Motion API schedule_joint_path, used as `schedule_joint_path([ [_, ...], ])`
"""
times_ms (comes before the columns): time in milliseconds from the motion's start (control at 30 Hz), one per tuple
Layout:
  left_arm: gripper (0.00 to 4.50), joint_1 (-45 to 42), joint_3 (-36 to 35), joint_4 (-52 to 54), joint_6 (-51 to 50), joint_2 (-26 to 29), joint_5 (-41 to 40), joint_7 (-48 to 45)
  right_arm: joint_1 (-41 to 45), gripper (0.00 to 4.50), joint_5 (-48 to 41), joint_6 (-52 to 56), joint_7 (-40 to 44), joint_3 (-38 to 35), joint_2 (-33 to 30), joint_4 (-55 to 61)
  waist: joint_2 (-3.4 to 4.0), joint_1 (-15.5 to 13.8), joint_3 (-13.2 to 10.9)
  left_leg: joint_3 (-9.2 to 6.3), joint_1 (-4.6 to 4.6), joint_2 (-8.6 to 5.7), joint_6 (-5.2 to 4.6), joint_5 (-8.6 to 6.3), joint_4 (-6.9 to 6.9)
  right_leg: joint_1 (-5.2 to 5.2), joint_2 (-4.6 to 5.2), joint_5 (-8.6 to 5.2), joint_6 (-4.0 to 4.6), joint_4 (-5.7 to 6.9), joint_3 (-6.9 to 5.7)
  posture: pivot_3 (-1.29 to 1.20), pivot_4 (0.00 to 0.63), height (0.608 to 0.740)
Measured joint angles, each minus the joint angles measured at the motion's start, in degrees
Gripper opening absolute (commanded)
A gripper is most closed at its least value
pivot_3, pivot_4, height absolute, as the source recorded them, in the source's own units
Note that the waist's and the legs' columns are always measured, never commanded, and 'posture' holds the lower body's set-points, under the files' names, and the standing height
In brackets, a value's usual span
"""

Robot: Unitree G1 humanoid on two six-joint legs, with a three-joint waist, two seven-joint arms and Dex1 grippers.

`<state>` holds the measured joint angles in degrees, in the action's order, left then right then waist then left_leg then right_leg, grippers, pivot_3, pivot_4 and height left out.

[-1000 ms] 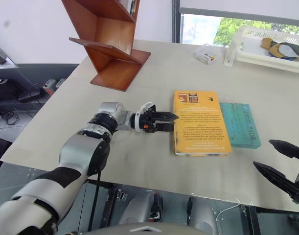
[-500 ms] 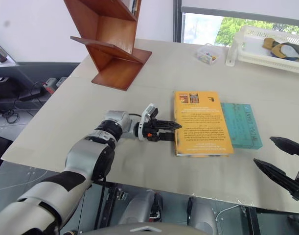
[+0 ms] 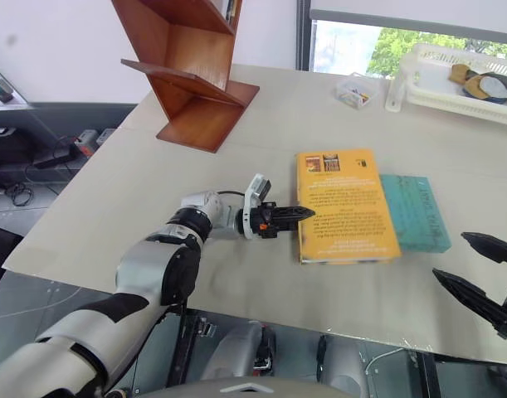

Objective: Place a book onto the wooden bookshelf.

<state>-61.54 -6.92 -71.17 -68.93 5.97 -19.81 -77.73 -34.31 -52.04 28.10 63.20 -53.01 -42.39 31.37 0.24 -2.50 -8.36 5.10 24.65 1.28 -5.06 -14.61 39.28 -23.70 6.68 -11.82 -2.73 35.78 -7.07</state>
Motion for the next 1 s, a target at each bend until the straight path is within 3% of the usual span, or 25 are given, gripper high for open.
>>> schedule_joint_path([
  [300, 1.37, -0.02, -1.42, 0.02, -1.16, 1.10, -0.67, -0.66, 1.12, 4.50, -0.34, 0.00, 0.30, 0.00, -0.01, -1.07, -0.01, 0.34, -0.06, -0.05, 0.07, 0.02, -0.02, 0.01, -0.03, -0.03, 0.04, 0.01, -0.03, 0.02, -0.03, 0.00, 0.150, 0.712],
  [500, 1.37, -2.65, -5.70, 1.07, -1.09, 5.95, -3.02, 0.55, 1.24, 4.50, -0.62, 0.01, 0.59, -0.02, -0.17, -1.86, -0.40, 1.00, -0.45, -0.05, 0.13, 0.05, -0.02, 0.01, -0.03, -0.09, 0.04, 0.11, -0.18, 0.04, -0.02, 0.00, 0.150, 0.712],
  [733, 1.37, -4.84, -6.58, 14.63, -0.61, 8.99, -7.27, 1.01, 4.18, 4.50, -0.34, 0.02, 1.40, 0.38, -1.93, -3.76, -0.50, 1.10, -0.58, -0.04, 0.17, -0.02, 0.19, 0.12, -0.04, -0.07, 0.06, 0.19, -0.09, 0.02, -0.02, 0.00, 0.150, 0.712],
  [1000, 1.37, -0.77, -7.15, 31.08, 1.37, 8.32, -10.08, 10.85, 7.58, 4.50, 0.35, 0.10, 2.04, 2.78, -3.74, -6.53, -0.51, 1.10, -0.61, -0.04, 0.14, -0.03, 0.22, 0.15, -0.04, -0.03, -0.03, 0.20, -0.09, 0.06, 0.00, 0.00, 0.150, 0.712],
])
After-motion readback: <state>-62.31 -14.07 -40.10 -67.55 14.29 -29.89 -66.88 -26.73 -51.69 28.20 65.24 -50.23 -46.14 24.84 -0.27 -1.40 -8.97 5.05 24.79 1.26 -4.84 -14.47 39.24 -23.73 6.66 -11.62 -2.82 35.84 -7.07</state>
